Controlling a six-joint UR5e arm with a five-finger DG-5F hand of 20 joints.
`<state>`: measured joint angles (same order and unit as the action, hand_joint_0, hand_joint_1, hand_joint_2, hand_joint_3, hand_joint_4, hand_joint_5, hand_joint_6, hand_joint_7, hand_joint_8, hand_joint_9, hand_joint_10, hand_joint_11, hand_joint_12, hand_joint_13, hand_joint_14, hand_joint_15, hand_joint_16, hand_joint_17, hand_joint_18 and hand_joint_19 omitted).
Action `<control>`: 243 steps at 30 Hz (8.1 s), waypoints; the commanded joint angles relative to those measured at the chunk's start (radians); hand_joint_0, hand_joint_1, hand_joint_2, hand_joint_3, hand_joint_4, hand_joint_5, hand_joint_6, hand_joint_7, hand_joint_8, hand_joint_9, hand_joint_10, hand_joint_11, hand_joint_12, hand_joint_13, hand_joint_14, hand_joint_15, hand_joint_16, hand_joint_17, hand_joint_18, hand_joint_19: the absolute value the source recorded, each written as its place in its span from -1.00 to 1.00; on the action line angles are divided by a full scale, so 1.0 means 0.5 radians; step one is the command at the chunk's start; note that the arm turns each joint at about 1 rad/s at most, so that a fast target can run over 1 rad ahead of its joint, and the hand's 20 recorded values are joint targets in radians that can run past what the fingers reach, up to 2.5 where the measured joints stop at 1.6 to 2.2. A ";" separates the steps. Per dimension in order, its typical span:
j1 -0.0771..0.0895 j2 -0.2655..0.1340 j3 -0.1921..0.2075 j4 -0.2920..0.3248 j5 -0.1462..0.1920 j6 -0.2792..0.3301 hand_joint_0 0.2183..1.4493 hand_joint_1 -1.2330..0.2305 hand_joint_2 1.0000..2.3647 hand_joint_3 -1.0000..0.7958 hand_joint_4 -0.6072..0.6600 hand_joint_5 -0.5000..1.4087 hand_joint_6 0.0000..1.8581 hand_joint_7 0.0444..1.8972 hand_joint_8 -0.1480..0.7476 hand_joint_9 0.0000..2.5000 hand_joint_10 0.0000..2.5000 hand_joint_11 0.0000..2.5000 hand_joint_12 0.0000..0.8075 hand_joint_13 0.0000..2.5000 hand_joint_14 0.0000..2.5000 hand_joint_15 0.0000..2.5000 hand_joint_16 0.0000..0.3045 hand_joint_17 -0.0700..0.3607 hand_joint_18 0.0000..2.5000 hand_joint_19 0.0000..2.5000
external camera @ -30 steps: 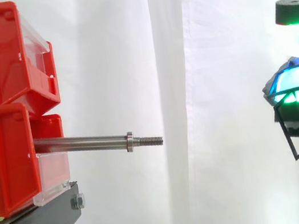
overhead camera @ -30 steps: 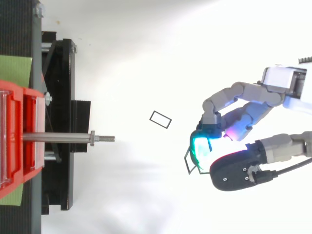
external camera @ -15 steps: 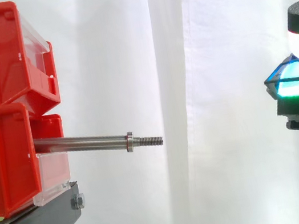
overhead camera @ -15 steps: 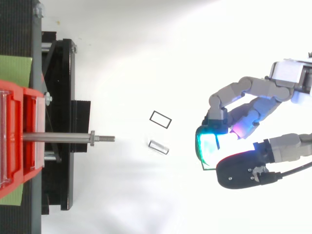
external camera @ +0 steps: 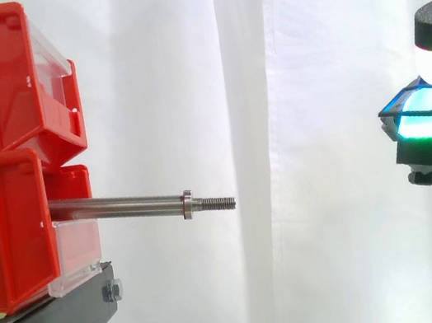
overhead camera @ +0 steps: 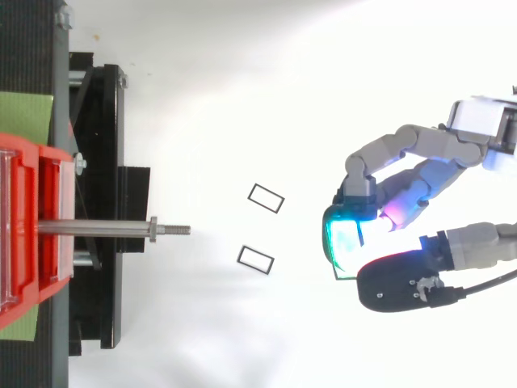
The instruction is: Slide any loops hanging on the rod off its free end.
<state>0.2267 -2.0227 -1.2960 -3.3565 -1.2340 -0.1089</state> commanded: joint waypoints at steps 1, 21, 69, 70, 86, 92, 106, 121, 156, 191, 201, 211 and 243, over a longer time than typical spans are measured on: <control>0.001 -0.001 0.000 0.000 0.008 0.000 -0.40 -0.38 -0.96 0.11 -0.22 -0.64 -0.04 0.23 0.00 -0.22 -0.99 -0.72 -0.22 -0.44 -1.00 -0.95 -0.71 -0.22 -0.43 -0.82; -0.012 -0.017 -0.022 0.233 0.008 0.052 -0.39 -0.37 -0.96 -0.08 -0.03 -0.66 -0.04 0.16 0.01 -0.22 -0.99 -0.72 -0.22 -0.43 -1.00 -0.95 -0.71 -0.22 -0.42 -0.82; -0.036 -0.148 -0.402 1.215 0.004 0.126 -0.48 -0.32 -0.99 -0.38 0.15 -0.65 -0.09 0.11 0.01 -0.24 -0.99 -0.73 -0.18 -0.45 -1.00 -0.95 -0.70 -0.20 -0.44 -0.82; -0.039 -0.148 -0.402 1.215 0.004 0.123 -0.48 -0.33 -0.99 -0.39 0.15 -0.65 -0.09 0.13 0.01 -0.24 -0.99 -0.73 -0.18 -0.45 -1.00 -0.96 -0.70 -0.20 -0.44 -0.82; -0.042 -0.148 -0.402 1.215 -0.017 0.071 -0.51 -0.25 -1.00 -0.44 0.19 -0.62 -0.07 0.19 0.04 -0.20 -0.99 -0.73 -0.18 -0.42 -1.00 -0.96 -0.69 -0.18 -0.40 -0.82; -0.052 -0.148 -0.402 1.224 -0.066 -0.003 -0.50 -0.23 -1.00 -0.44 0.19 -0.60 -0.07 0.21 0.03 -0.19 -0.99 -0.73 -0.19 -0.41 -1.00 -0.95 -0.70 -0.19 -0.39 -0.82; -0.073 -0.145 -0.402 1.307 -0.124 -0.178 -0.44 -0.43 -0.96 0.05 0.03 -0.59 -0.03 0.34 -0.01 -0.18 -0.99 -0.73 -0.23 -0.40 -1.00 -0.95 -0.71 -0.21 -0.38 -0.81; -0.076 -0.148 -0.405 1.298 -0.106 -0.175 -0.44 -0.44 -0.96 0.10 -0.15 -0.58 -0.02 0.29 -0.05 -0.13 -0.99 -0.71 -0.25 -0.40 -1.00 -0.95 -0.72 -0.22 -0.36 -0.82; -0.045 -0.145 -0.402 1.080 -0.002 -0.175 -0.44 -0.42 -0.96 0.09 -0.08 -0.58 -0.02 0.27 0.01 -0.12 -0.99 -0.71 -0.23 -0.38 -1.00 -0.95 -0.70 -0.20 -0.34 -0.82; -0.045 -0.145 -0.402 1.080 -0.002 -0.178 -0.44 -0.42 -0.97 0.10 -0.05 -0.57 -0.02 0.25 0.05 -0.08 -0.99 -0.71 -0.20 -0.34 -1.00 -0.94 -0.68 -0.17 -0.30 -0.82; -0.045 -0.145 -0.402 1.080 -0.002 -0.178 -0.44 -0.42 -0.97 0.10 -0.05 -0.57 -0.02 0.25 0.06 -0.08 -0.99 -0.71 -0.20 -0.33 -1.00 -0.94 -0.68 -0.16 -0.29 -0.83; -0.045 -0.145 -0.402 1.080 -0.002 -0.178 -0.44 -0.42 -0.97 0.10 -0.05 -0.57 -0.02 0.25 0.05 -0.08 -0.99 -0.70 -0.19 -0.33 -1.00 -0.94 -0.68 -0.16 -0.29 -0.82; -0.045 -0.145 -0.402 1.083 -0.002 -0.175 -0.44 -0.41 -0.96 0.10 -0.07 -0.57 -0.02 0.24 0.05 -0.09 -0.99 -0.71 -0.19 -0.33 -1.00 -0.94 -0.68 -0.17 -0.29 -0.82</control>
<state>0.2040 -2.0954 -1.4972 -2.8159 -1.2349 -0.1971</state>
